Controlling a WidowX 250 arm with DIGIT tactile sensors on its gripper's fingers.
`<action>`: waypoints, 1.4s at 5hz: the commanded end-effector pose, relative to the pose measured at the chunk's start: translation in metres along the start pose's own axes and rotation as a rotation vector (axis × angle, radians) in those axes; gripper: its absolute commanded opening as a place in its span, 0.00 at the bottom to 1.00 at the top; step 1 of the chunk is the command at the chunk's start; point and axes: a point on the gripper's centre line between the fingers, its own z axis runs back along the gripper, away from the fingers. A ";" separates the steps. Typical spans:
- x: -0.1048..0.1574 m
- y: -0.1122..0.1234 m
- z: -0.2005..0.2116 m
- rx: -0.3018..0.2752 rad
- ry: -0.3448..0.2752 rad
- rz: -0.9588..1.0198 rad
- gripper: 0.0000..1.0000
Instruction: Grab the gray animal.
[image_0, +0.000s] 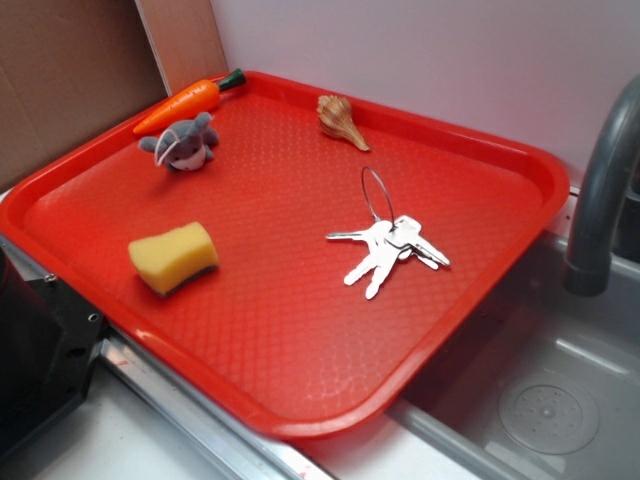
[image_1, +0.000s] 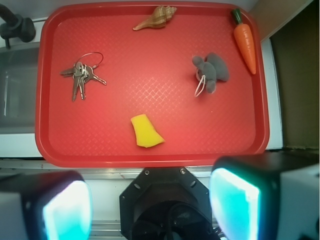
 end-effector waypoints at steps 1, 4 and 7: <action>0.000 0.000 0.000 0.000 0.000 0.000 1.00; 0.085 0.077 -0.079 0.003 -0.090 0.681 1.00; 0.092 0.159 -0.149 0.051 -0.088 1.022 1.00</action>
